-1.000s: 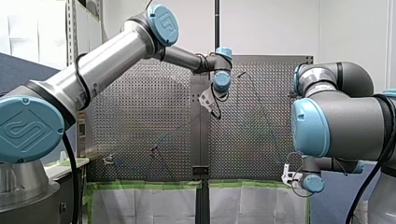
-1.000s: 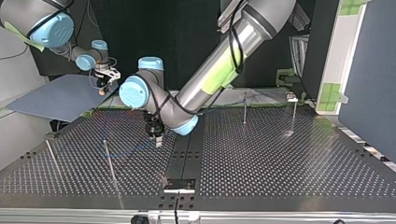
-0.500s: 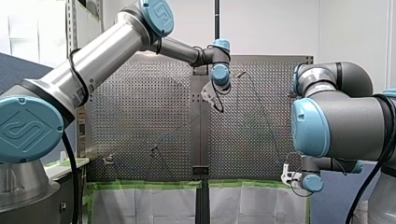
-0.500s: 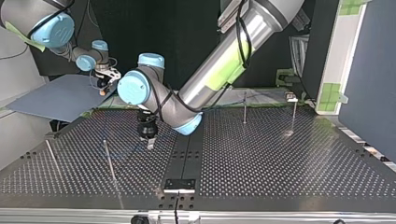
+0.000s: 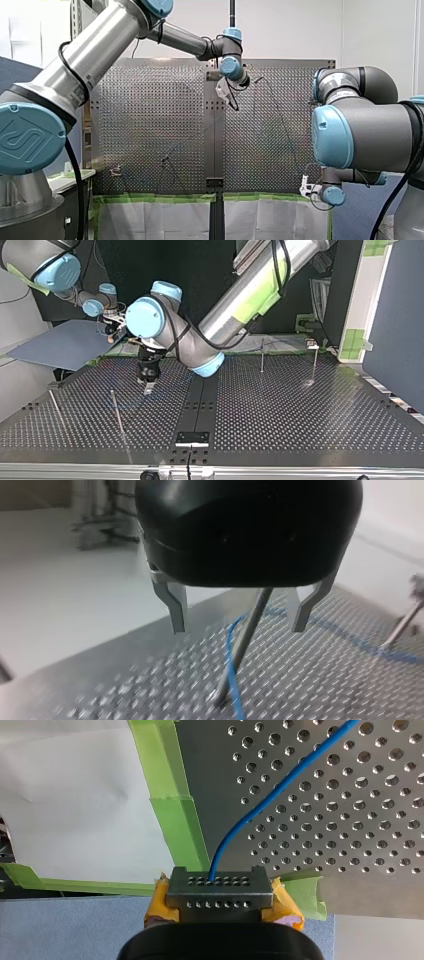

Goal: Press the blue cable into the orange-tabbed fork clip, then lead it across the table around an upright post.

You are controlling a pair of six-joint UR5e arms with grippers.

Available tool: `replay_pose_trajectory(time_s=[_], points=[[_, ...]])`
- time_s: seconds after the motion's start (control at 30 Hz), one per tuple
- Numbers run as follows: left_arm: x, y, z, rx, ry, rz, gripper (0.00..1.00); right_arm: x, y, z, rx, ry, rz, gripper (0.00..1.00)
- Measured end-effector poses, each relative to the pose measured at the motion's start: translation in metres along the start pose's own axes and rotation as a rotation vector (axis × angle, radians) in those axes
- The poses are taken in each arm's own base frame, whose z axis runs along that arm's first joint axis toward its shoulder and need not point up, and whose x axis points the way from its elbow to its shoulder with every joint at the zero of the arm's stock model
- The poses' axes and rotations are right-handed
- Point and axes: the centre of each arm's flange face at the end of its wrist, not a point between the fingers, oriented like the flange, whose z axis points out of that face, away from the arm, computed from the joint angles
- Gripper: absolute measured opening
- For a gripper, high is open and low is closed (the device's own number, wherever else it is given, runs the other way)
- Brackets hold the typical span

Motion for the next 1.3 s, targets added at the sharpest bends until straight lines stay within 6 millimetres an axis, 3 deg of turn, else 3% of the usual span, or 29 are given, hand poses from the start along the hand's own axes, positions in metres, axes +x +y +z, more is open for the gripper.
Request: replay_pose_trajectory(time_s=[0.3,0.57,0.73,0.87,1.3], points=[[-0.006,-0.013,-0.042,0.029,0.098,0.103,0.97,-0.001,-0.001,-0.001,0.007,-0.009,0.002,0.0],[-0.04,-0.034,-0.06,0.096,0.086,0.158,0.97,-0.001,-0.001,-0.001,0.009,-0.012,0.003,0.0],[-0.059,-0.05,-0.059,0.153,0.065,0.19,0.97,-0.001,0.001,-0.001,0.008,-0.013,0.003,0.0],[-0.065,-0.052,-0.055,0.173,0.062,0.223,0.97,-0.001,0.0,-0.001,0.009,-0.012,0.003,0.0],[-0.043,-0.022,-0.028,0.146,0.116,0.357,0.97,0.0,0.003,-0.001,0.005,-0.012,0.004,0.0]])
